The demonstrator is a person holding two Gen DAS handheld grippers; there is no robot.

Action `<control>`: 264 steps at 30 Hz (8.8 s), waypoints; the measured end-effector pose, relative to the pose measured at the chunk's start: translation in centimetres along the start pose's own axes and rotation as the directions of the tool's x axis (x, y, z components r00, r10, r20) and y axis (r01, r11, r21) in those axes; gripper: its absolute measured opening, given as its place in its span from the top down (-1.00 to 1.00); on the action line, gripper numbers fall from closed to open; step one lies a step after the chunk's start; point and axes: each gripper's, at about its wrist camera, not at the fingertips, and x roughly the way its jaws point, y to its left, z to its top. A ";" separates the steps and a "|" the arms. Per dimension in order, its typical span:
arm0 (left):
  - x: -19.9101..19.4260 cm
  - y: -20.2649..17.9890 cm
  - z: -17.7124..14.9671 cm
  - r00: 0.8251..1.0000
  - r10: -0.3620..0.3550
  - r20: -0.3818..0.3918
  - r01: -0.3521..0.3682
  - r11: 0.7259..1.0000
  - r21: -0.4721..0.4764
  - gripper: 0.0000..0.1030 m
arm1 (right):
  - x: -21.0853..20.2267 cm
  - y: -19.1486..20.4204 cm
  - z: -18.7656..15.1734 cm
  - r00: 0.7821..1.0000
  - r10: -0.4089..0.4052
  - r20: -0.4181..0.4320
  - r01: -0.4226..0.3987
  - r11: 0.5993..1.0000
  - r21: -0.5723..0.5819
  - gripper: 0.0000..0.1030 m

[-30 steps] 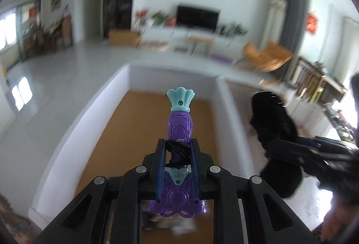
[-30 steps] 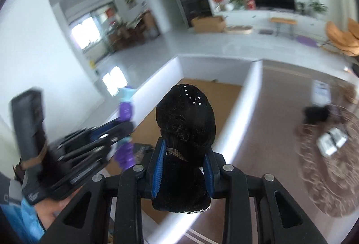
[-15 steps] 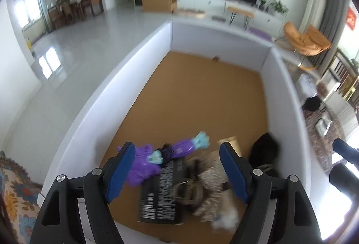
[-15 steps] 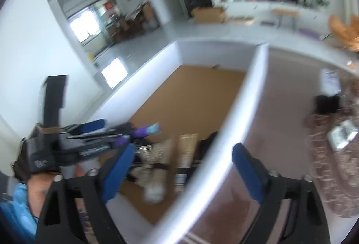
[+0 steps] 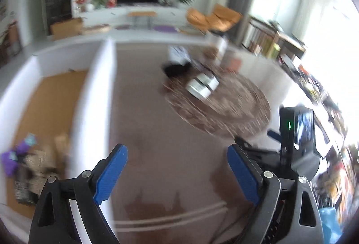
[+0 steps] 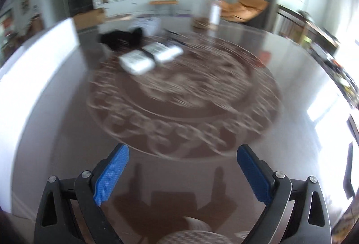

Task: Organize objects
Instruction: 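Move both open grippers back over the table, then grasp the white corded bottle with the right gripper, then grasp the black fabric pouch with the left gripper while the right holds the bottle, then hold the black pouch and white bottle above the table, then carry the pouch and bottle into the bin and open both grippers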

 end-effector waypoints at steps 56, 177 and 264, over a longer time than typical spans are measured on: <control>13.3 0.9 -0.9 0.982 0.169 -0.087 -0.165 0.985 0.052 -1.00 | 0.4 -1.7 -1.5 0.998 0.014 -0.061 -0.010 0.997 0.075 -1.00; 15.9 -2.7 2.0 0.989 0.116 -0.093 -0.104 0.987 0.121 -1.00 | 2.5 -5.6 0.8 0.990 0.134 -0.035 -0.132 0.990 0.041 -0.98; 13.3 -2.9 2.0 0.996 0.067 -0.057 -0.059 0.990 0.128 0.38 | 3.5 -5.9 4.0 0.967 0.134 -0.218 -0.118 0.989 0.086 -0.15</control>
